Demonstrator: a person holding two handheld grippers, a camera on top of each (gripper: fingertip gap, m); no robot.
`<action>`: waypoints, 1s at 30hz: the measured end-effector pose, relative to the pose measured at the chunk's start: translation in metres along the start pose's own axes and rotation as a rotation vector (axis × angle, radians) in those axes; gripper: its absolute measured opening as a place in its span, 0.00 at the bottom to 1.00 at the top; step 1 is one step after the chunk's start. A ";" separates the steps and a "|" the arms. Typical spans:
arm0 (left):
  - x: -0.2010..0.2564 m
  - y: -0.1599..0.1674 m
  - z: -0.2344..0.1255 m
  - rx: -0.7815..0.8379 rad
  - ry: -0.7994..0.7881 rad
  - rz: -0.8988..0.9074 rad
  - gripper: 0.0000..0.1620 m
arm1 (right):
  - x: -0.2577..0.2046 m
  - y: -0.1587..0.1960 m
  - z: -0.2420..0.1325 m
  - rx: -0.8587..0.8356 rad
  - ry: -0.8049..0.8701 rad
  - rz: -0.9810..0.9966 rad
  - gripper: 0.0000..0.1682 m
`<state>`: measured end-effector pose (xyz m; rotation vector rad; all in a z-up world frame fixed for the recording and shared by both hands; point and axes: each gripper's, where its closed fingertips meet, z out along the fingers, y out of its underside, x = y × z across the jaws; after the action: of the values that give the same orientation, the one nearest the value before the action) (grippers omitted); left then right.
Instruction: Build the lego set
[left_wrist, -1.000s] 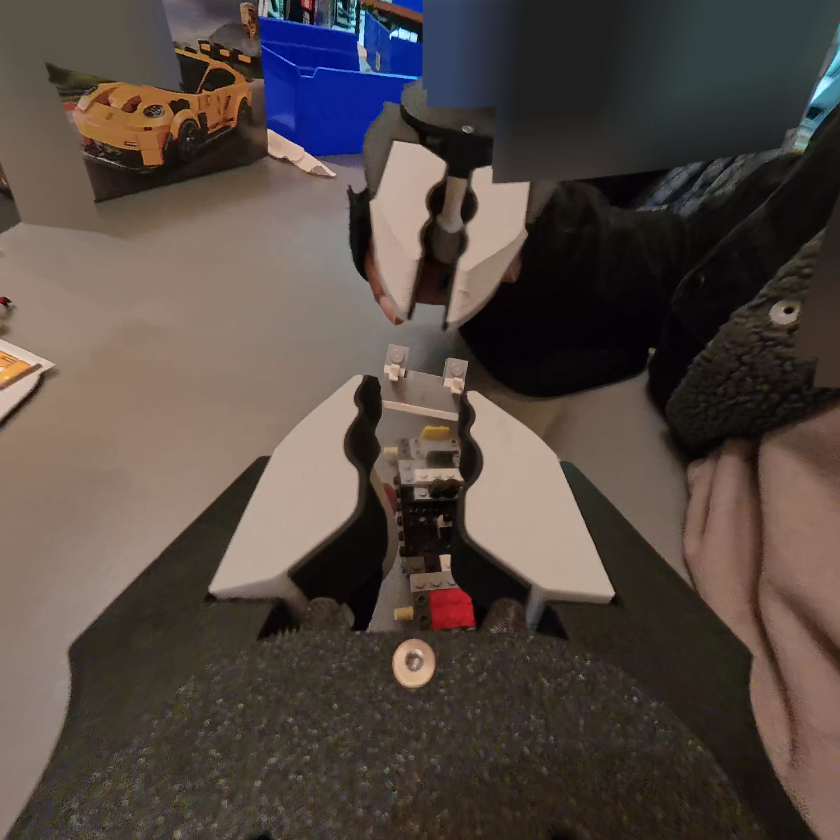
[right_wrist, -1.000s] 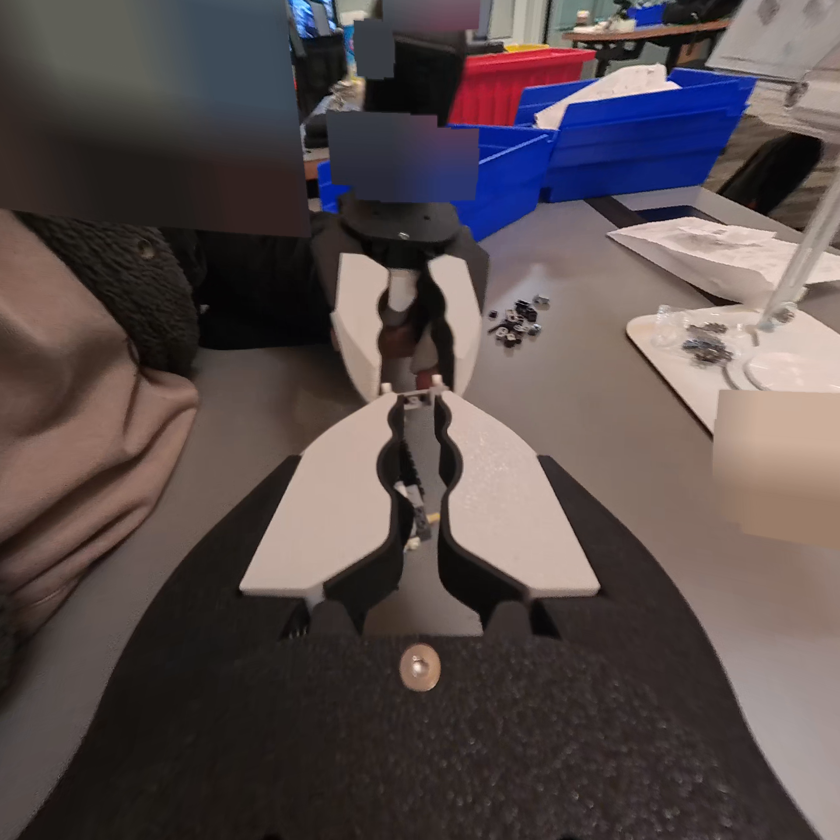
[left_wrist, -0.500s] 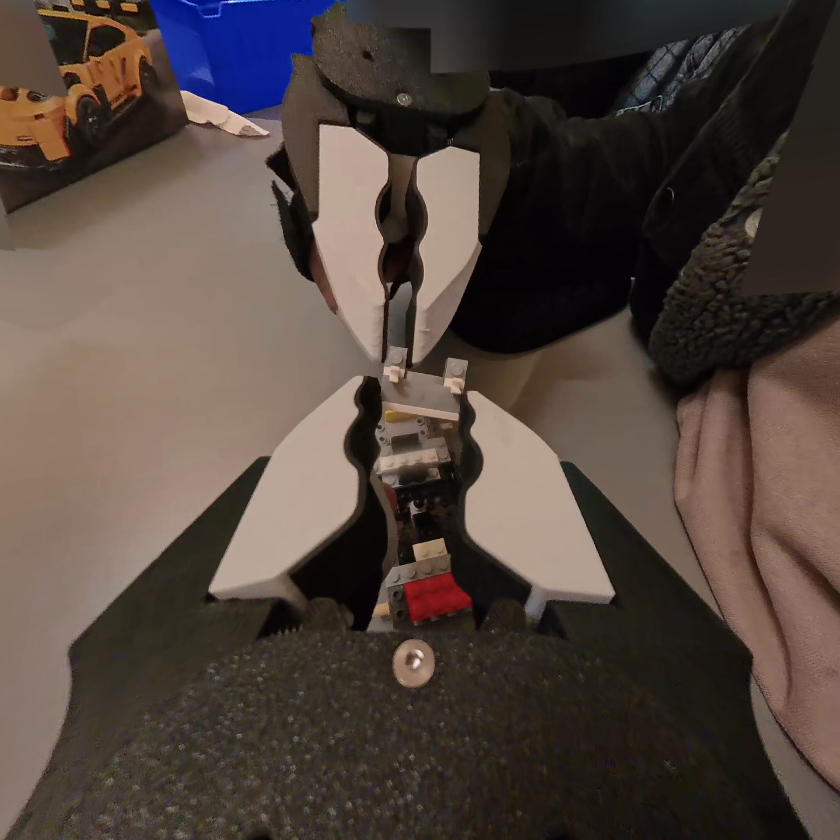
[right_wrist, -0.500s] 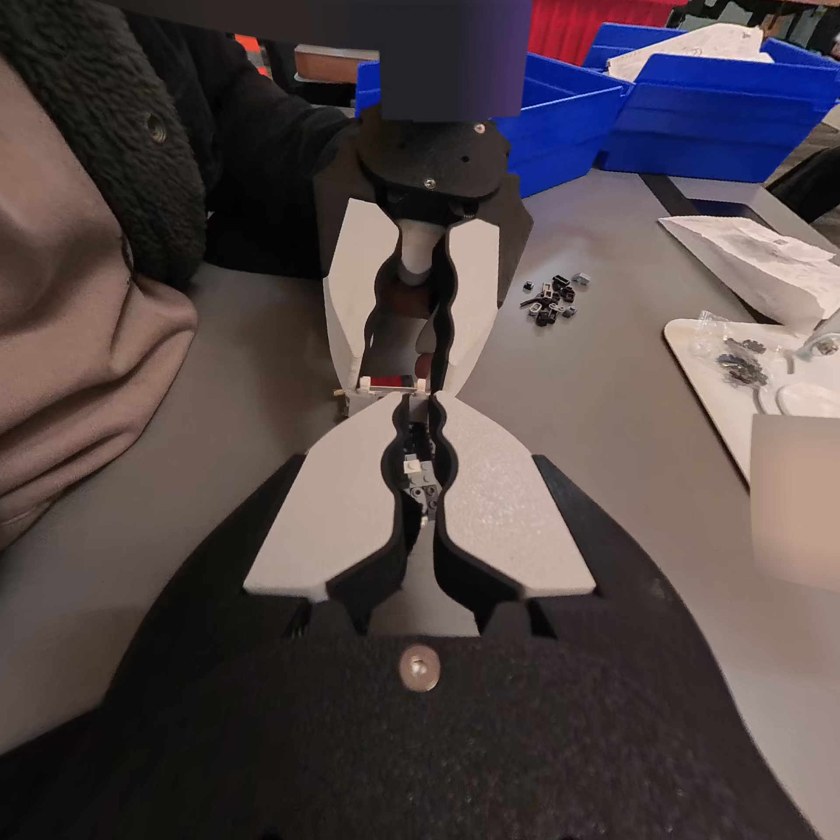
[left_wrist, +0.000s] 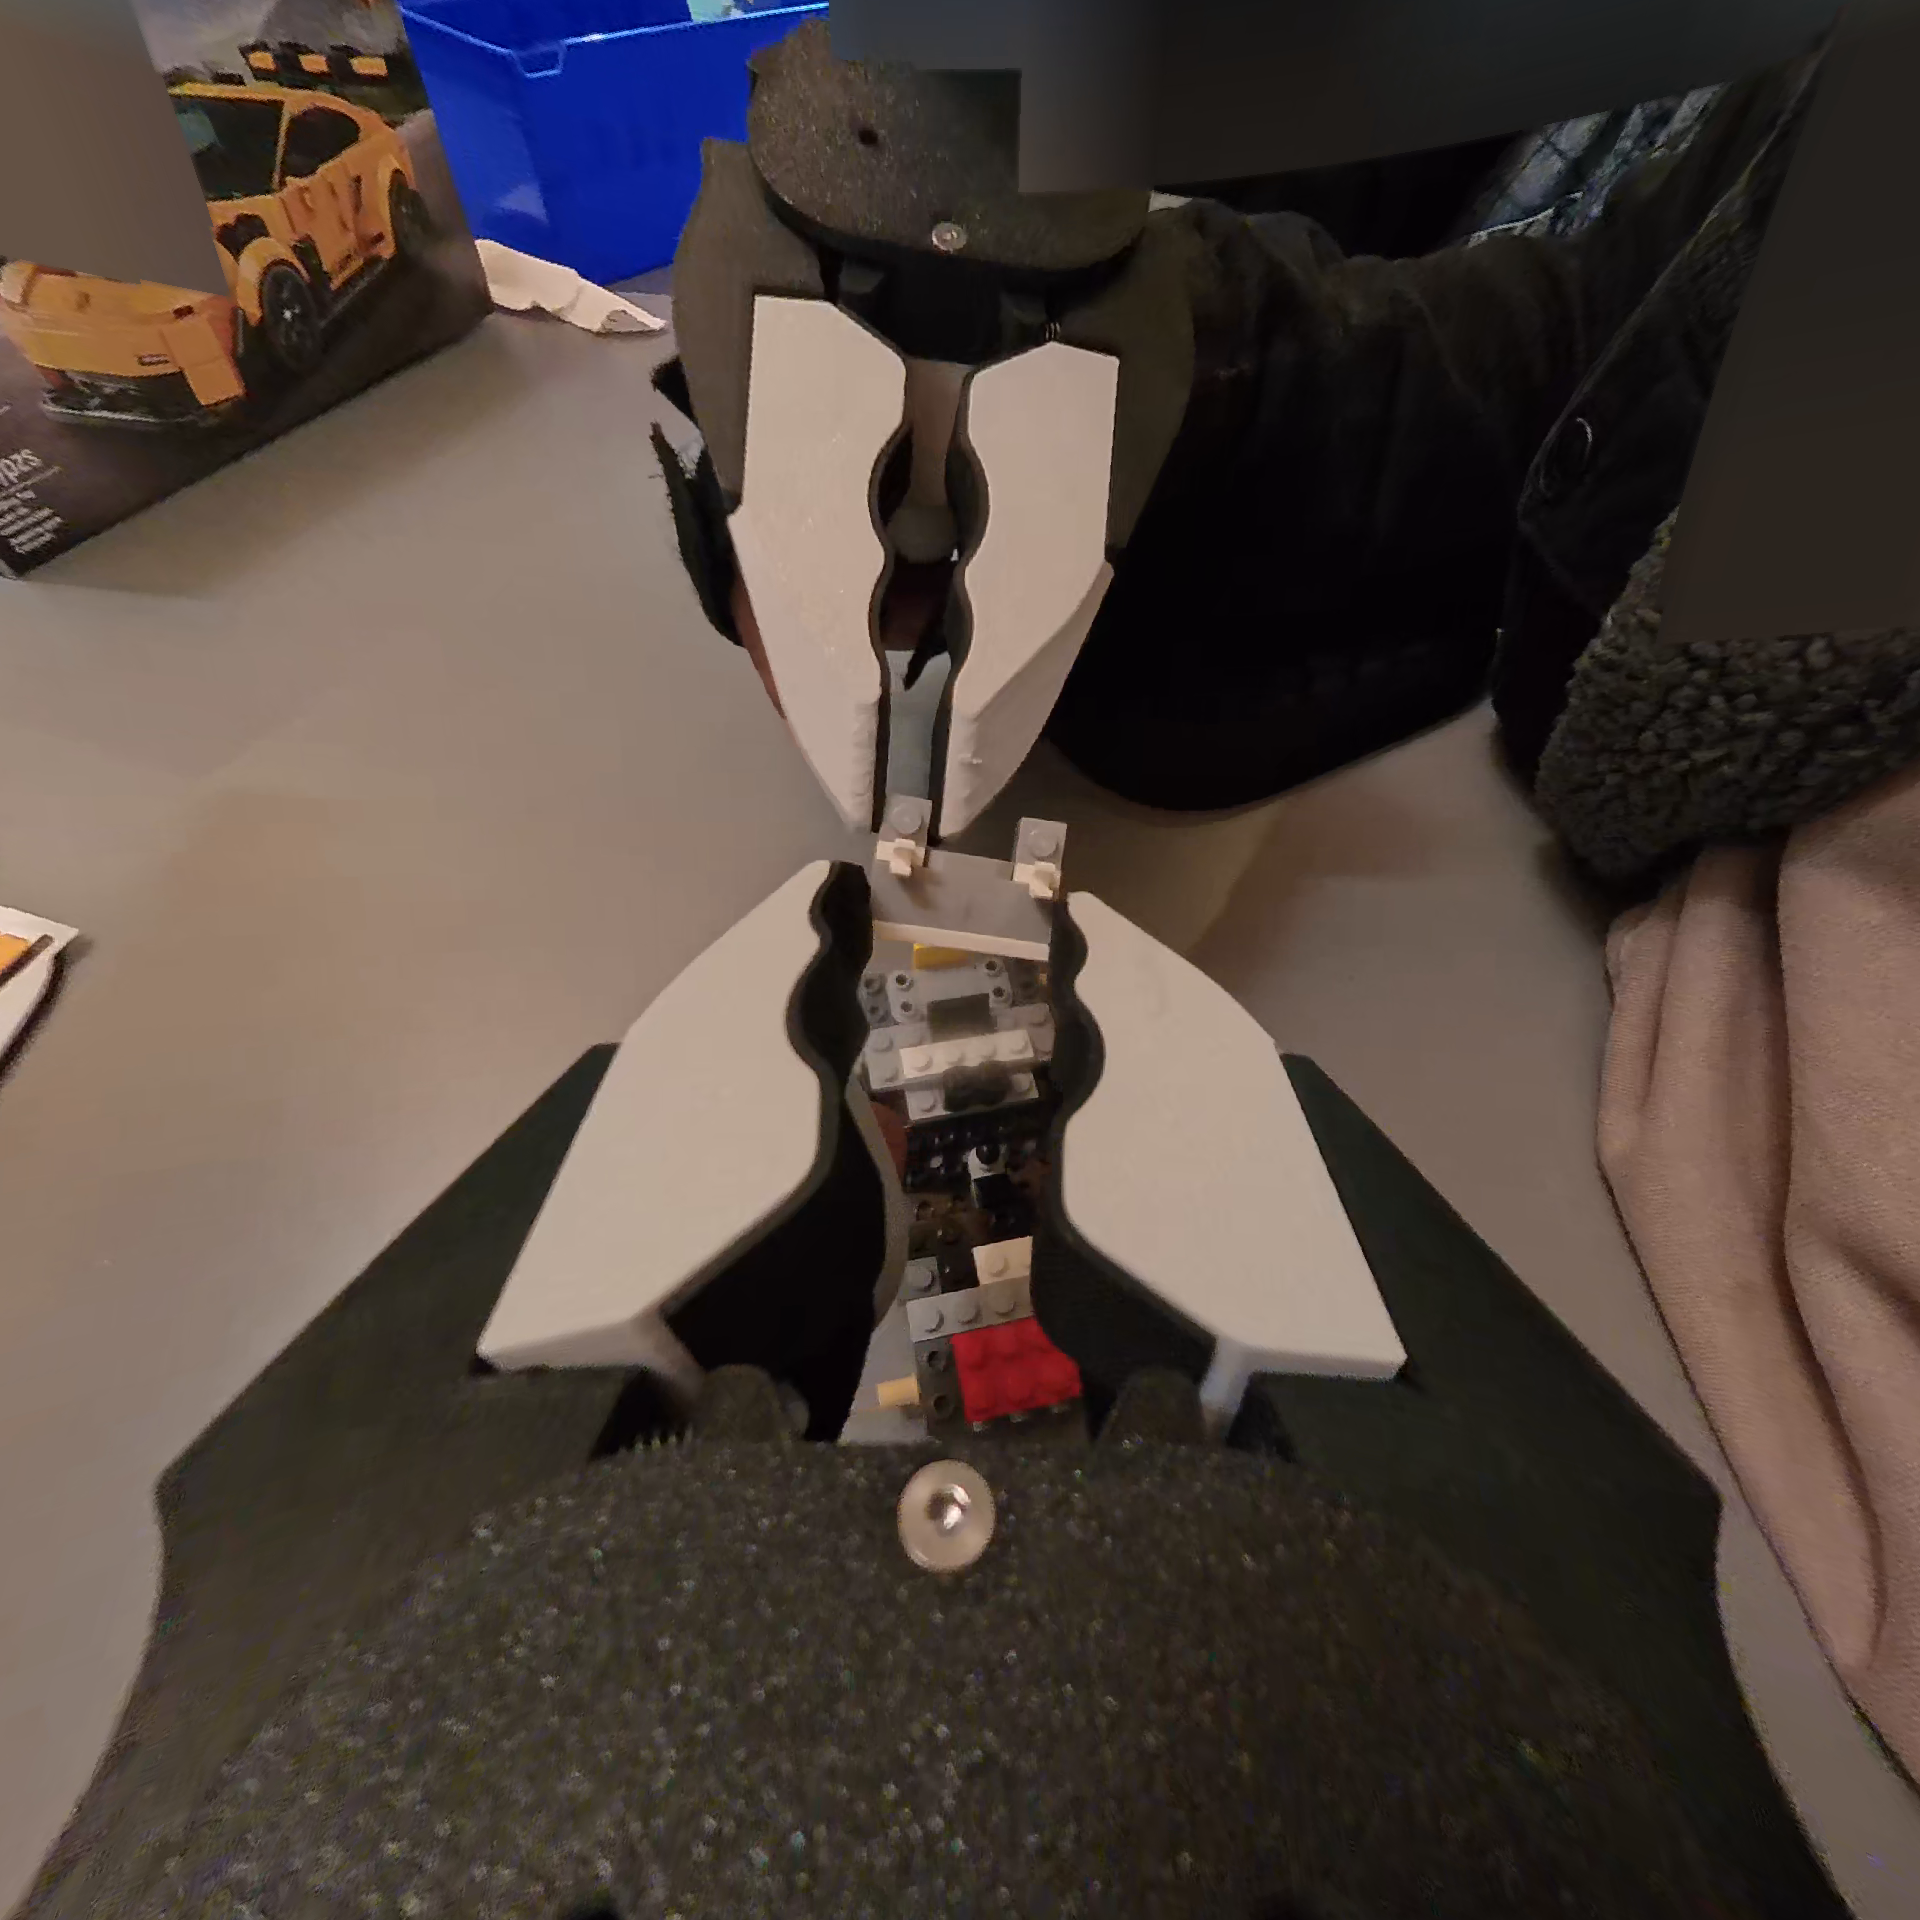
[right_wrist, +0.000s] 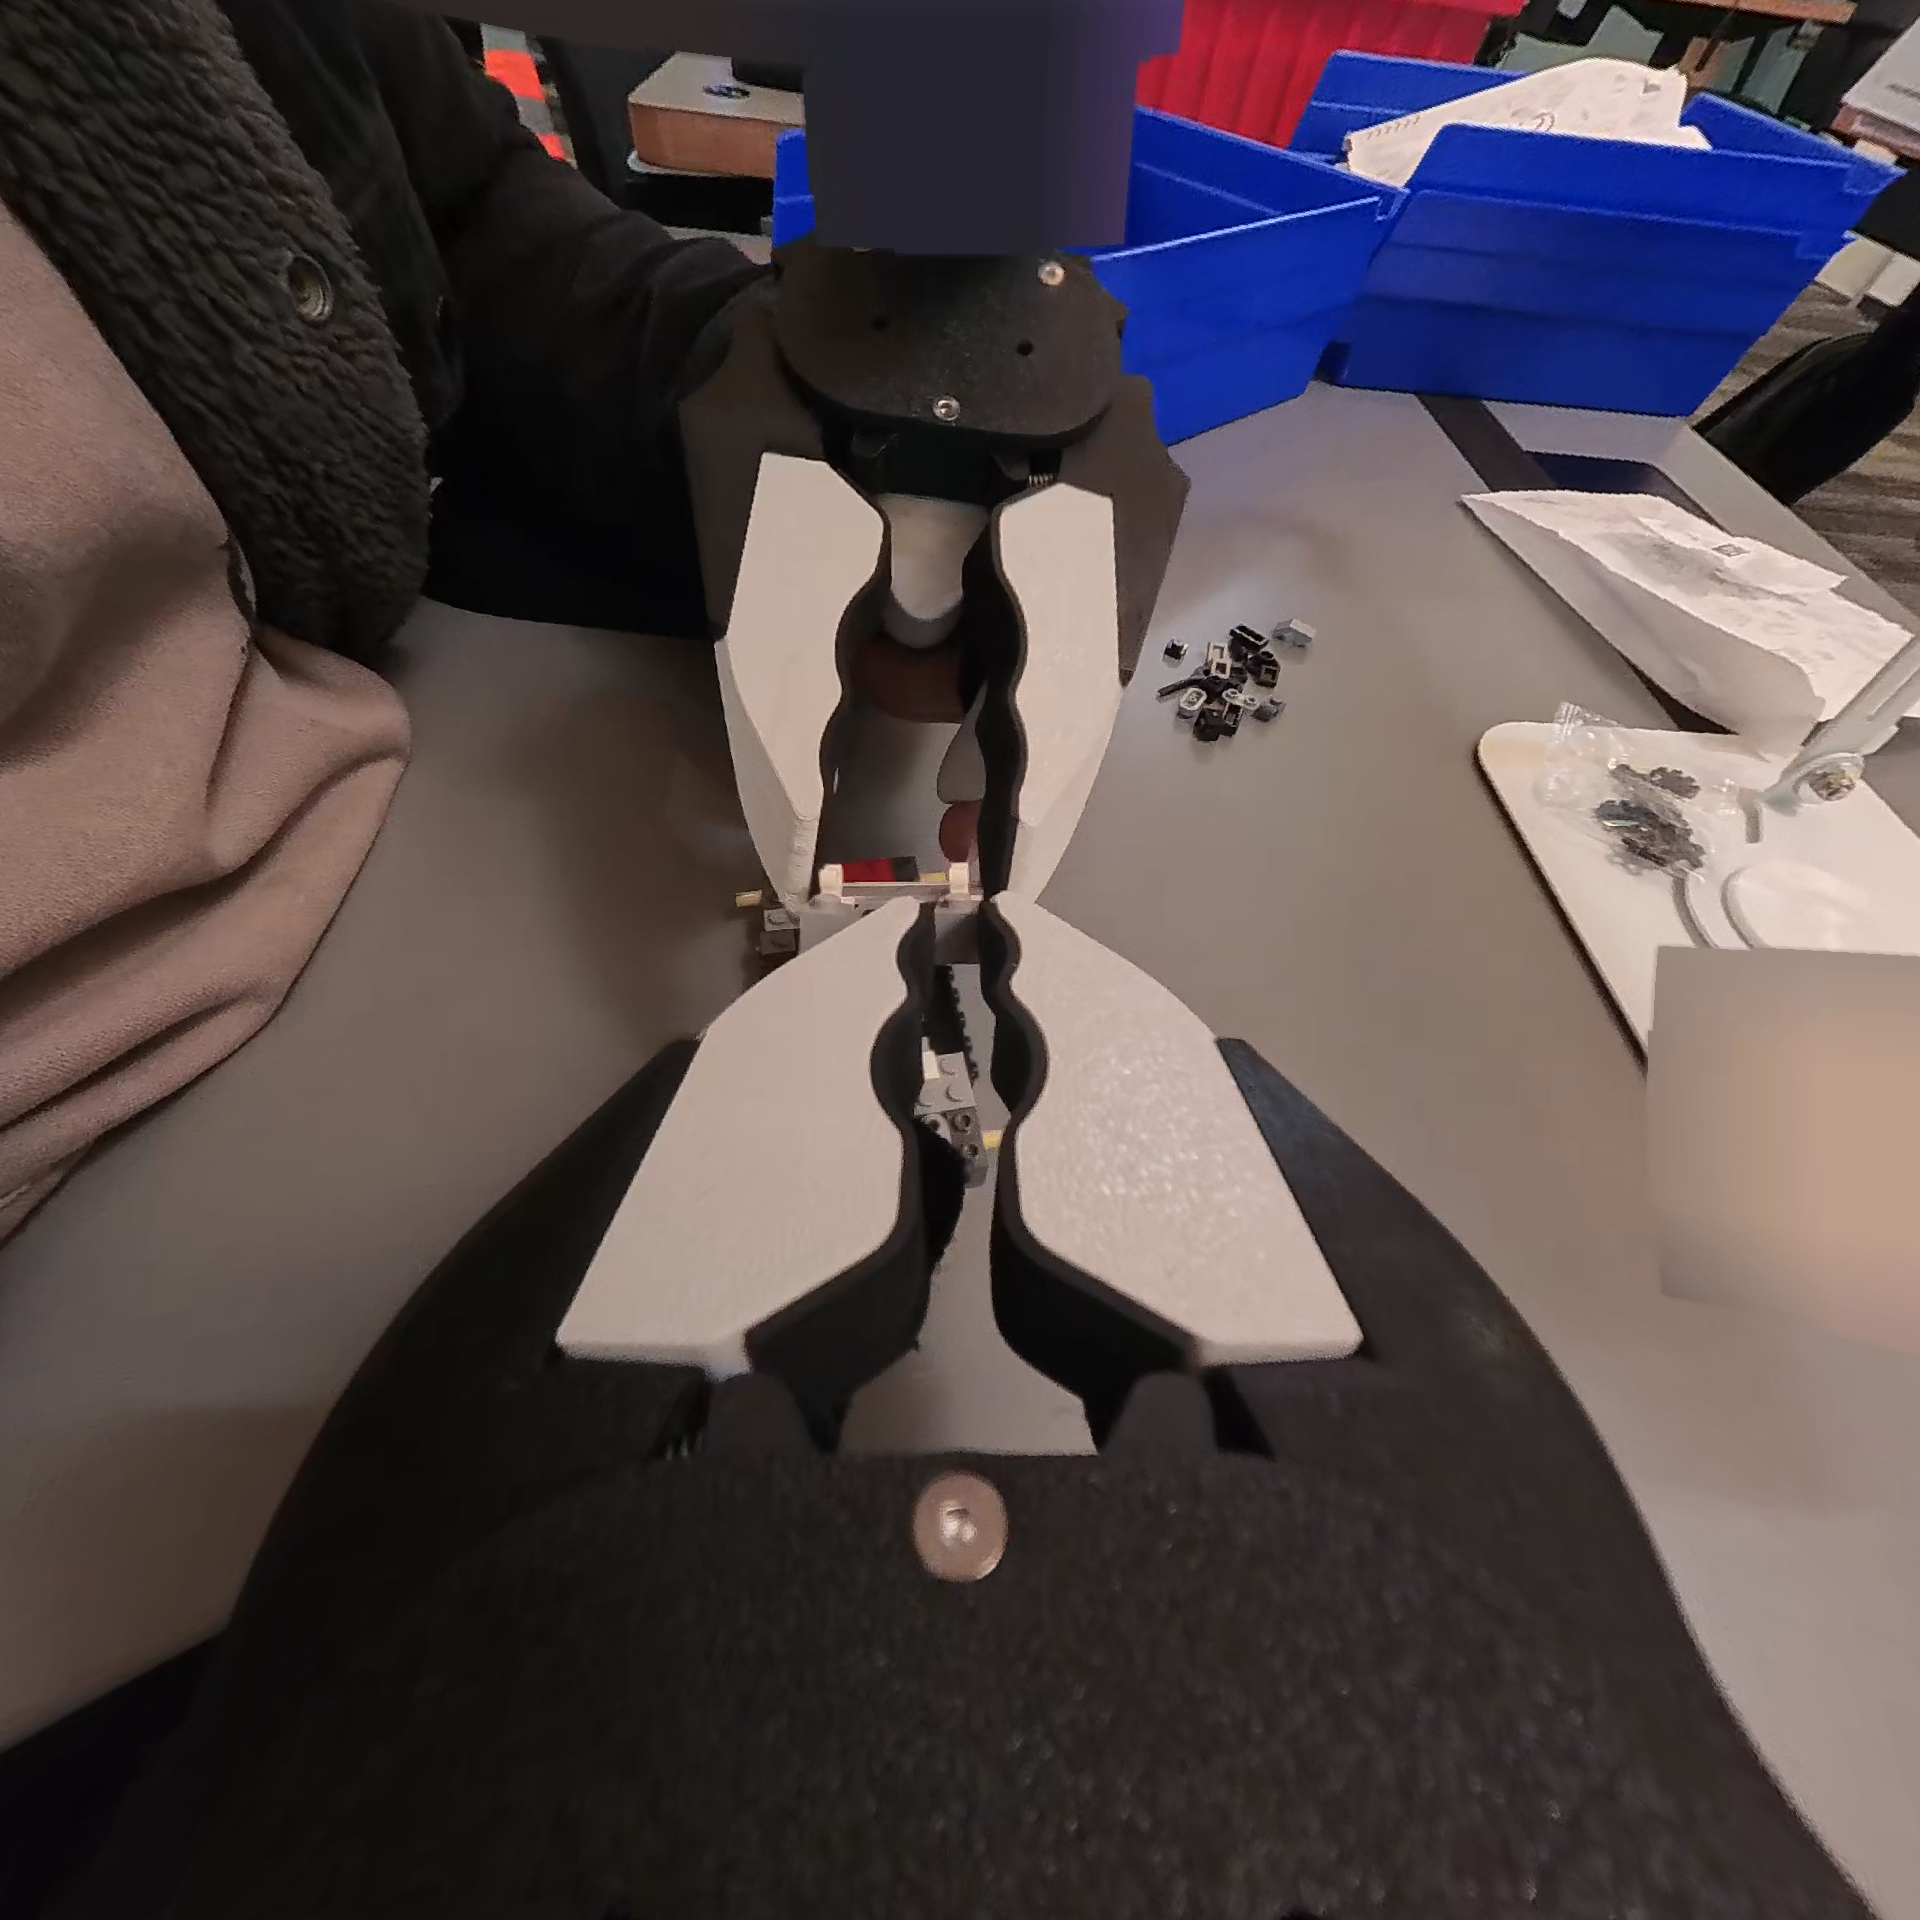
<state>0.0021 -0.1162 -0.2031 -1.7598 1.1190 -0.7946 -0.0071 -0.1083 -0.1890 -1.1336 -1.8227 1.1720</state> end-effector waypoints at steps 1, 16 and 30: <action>-0.001 -0.001 0.000 0.000 -0.013 0.009 0.21 | 0.001 -0.001 0.000 0.003 0.005 0.003 0.04; -0.012 -0.006 -0.008 0.042 -0.063 0.003 0.21 | 0.014 -0.015 -0.012 0.095 0.090 -0.002 0.06; -0.013 -0.003 -0.007 0.012 -0.084 -0.004 0.21 | -0.009 -0.002 0.004 -0.006 -0.008 -0.039 0.04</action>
<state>-0.0077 -0.1058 -0.1979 -1.7694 1.0539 -0.7216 -0.0078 -0.1189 -0.1890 -1.0937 -1.8477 1.1509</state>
